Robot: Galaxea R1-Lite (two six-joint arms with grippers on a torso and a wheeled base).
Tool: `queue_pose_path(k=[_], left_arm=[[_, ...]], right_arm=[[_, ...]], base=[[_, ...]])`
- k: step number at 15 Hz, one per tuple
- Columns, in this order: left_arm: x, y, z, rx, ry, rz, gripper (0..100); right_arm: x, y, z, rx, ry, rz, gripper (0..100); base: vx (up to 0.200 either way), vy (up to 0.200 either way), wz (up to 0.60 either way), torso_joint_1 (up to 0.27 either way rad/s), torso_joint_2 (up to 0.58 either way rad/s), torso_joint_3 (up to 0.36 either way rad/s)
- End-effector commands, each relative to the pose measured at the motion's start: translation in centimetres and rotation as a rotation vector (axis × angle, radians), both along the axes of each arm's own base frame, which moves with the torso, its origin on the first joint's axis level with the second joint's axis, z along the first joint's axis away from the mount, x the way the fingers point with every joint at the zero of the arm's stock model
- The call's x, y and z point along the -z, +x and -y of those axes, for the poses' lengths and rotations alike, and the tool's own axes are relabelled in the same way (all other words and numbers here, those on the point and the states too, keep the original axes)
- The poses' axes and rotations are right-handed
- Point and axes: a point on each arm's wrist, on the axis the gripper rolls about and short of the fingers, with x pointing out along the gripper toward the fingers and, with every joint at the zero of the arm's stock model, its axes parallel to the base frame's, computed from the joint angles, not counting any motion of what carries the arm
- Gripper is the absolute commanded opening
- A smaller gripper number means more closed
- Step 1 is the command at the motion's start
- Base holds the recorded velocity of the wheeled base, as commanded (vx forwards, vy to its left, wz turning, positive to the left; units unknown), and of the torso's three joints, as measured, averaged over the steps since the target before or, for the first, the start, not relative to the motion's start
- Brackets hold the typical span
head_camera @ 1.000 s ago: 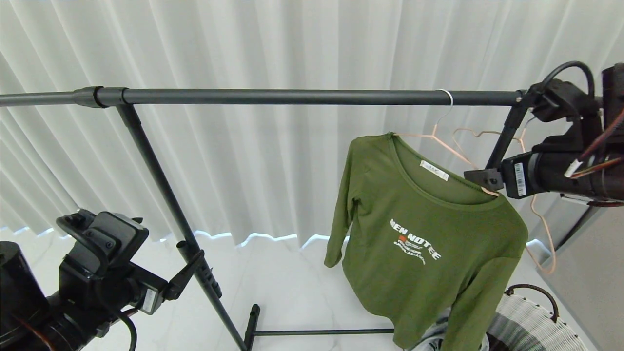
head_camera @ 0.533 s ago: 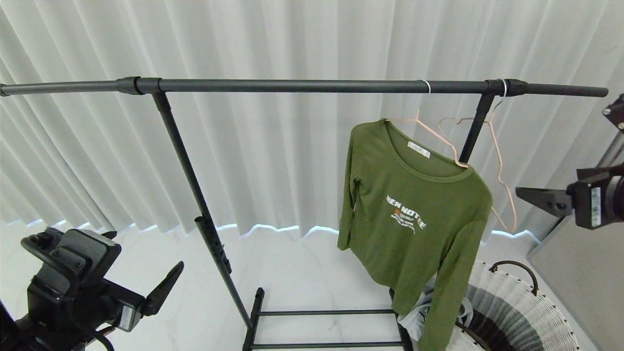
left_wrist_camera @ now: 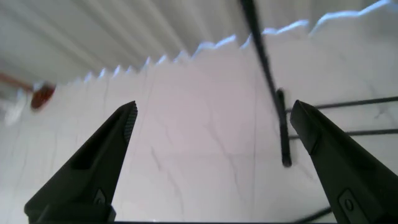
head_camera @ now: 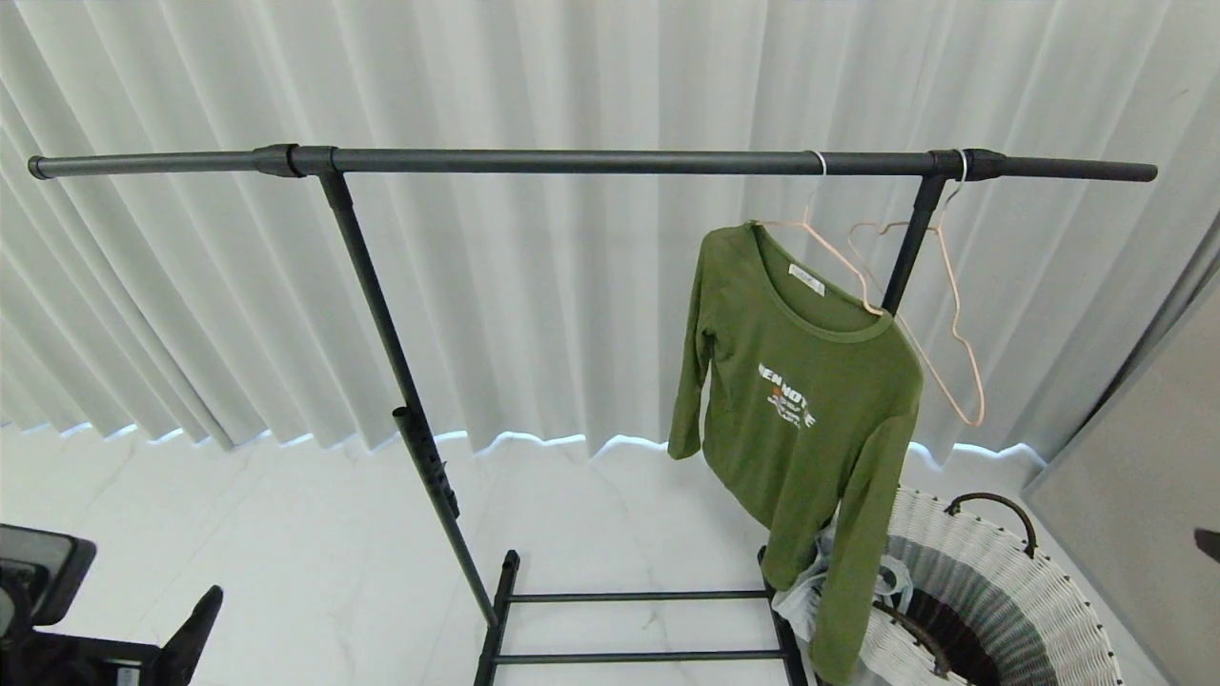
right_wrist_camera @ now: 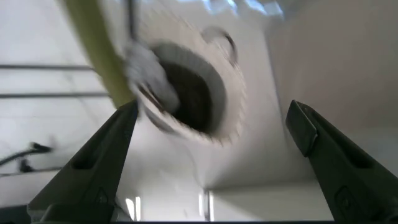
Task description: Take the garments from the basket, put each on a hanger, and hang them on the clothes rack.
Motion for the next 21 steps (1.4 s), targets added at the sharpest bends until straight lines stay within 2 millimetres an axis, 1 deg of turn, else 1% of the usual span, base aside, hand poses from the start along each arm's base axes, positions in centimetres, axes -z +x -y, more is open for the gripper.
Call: queue_pose_path(k=[1,3,4,5,6,7,8,9,11,12,14,15,16,17,18,19,21], left_arm=[[0.0,-3.8,-0.3,-0.121,-0.019,0.074,100],[1.1,-7.1,0.3,-0.109,-0.033,0.129,100],[1.6,-8.2,0.5,-0.100,-0.031,0.156,100],[2.8,-10.2,0.9,-0.056,-0.023,0.230,100],[3.0,-10.6,1.0,0.025,-0.035,0.261,100],[3.0,-10.6,1.0,0.098,-0.051,0.265,100],[3.0,-10.6,1.1,0.170,-0.077,0.266,100],[3.1,-10.6,1.1,0.249,-0.145,0.274,100],[3.2,-10.8,0.9,0.341,-0.257,0.294,100],[3.2,-10.8,0.8,0.290,-0.289,0.300,100],[3.2,-10.8,0.6,0.199,-0.273,0.311,100],[3.2,-10.8,0.6,0.180,-0.301,0.316,100],[3.2,-10.8,0.4,0.122,-0.284,0.321,100],[3.1,-10.9,0.3,0.073,-0.188,0.308,100],[3.1,-10.9,0.3,0.085,-0.137,0.296,100],[3.0,-10.9,0.3,0.070,-0.128,0.293,100],[2.7,-10.8,0.5,-0.105,-0.049,0.219,100]], right_arm=[[3.2,-4.7,0.9,0.127,-0.012,0.020,100],[5.9,-7.6,0.6,0.119,-0.034,0.072,100],[6.9,-8.5,0.5,0.113,-0.046,0.092,100],[8.8,-10.2,0.4,0.113,-0.057,0.152,100],[9.9,-11.2,0.3,0.114,-0.059,0.201,100],[11.4,-12.1,0.2,0.107,-0.056,0.263,100],[12.7,-12.4,0.2,0.116,-0.047,0.302,100],[12.7,-12.0,0.2,0.130,0.000,0.339,100],[13.1,-11.6,0.2,0.130,0.032,0.400,100],[13.1,-11.6,0.2,0.128,0.026,0.397,100],[13.1,-11.6,0.2,0.105,-0.017,0.390,100],[13.1,-11.6,0.2,0.102,-0.017,0.390,100],[13.1,-11.6,0.2,0.102,-0.019,0.389,100],[13.1,-11.6,0.2,0.101,-0.021,0.389,100],[13.1,-11.6,0.2,0.099,-0.021,0.390,100],[13.1,-11.6,0.2,0.099,-0.021,0.390,100],[13.1,-11.5,0.2,0.100,-0.020,0.389,100]], base=[[0.000,0.000,0.00,0.000,0.00,0.000],[0.000,0.000,0.00,0.000,0.00,0.000],[0.000,0.000,0.00,0.000,0.00,0.000],[0.000,0.000,0.00,0.000,0.00,0.000],[0.000,0.000,0.00,0.000,0.00,0.000],[0.000,0.000,0.00,0.000,0.00,0.000],[0.000,0.000,0.00,0.000,0.00,0.000],[0.000,0.000,0.00,0.000,0.00,0.000],[0.000,0.000,0.00,0.000,0.00,0.000],[0.000,0.000,0.00,0.000,0.00,0.000],[0.000,0.000,0.00,0.000,0.00,0.000],[0.000,0.000,0.00,0.000,0.00,0.000],[0.000,0.000,0.00,0.000,0.00,0.000],[0.000,0.000,0.00,0.000,0.00,0.000],[0.000,0.000,0.00,0.000,0.00,0.000],[0.000,0.000,0.00,0.000,0.00,0.000],[0.000,0.000,0.00,0.000,0.00,0.000]])
